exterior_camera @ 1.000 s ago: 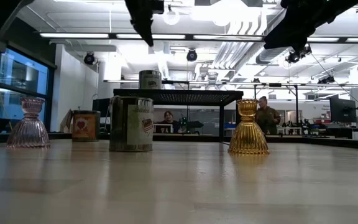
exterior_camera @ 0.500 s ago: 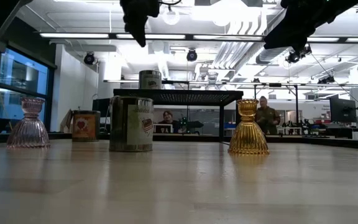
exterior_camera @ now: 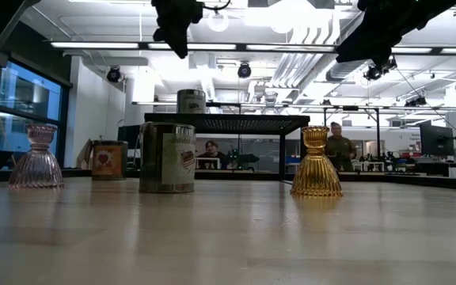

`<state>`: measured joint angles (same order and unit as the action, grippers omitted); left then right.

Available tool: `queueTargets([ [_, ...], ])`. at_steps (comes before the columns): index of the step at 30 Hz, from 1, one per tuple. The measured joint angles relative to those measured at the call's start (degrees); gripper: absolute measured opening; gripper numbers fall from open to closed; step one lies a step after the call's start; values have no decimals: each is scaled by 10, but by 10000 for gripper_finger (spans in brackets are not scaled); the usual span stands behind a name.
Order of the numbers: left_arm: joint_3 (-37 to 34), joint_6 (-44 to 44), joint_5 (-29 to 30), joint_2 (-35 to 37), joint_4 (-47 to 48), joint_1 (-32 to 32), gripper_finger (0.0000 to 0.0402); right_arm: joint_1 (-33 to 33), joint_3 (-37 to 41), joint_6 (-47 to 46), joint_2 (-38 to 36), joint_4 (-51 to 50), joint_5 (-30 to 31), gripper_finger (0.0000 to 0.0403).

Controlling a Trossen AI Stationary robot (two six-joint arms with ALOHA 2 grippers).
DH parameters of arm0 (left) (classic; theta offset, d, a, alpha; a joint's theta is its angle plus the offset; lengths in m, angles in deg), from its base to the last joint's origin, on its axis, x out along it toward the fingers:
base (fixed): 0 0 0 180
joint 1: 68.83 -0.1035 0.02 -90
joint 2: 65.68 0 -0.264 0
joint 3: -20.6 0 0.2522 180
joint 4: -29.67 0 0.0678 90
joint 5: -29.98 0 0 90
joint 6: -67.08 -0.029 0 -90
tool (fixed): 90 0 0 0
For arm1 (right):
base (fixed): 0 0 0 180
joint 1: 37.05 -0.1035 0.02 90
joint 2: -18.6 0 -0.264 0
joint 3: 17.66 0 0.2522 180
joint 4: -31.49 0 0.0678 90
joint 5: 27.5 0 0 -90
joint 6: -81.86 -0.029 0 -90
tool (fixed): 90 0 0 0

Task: Pick & Place candle stick holders
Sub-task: Put the silver scented candle can on the shelf

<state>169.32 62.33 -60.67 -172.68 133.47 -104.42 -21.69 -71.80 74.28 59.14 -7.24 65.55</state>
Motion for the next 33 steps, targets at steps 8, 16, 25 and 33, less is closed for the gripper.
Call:
queueTargets([
  [8,-1,60,1,14,0,0,80,0,0,-1,0,0,0,139],
  [16,-1,101,2,56,0,0,80,0,0,-1,0,0,0,139],
  [25,-93,145,36,107,0,1,80,0,0,-1,0,0,10,139],
  [33,-299,181,41,212,-104,0,80,0,0,-1,0,-1,11,139],
])
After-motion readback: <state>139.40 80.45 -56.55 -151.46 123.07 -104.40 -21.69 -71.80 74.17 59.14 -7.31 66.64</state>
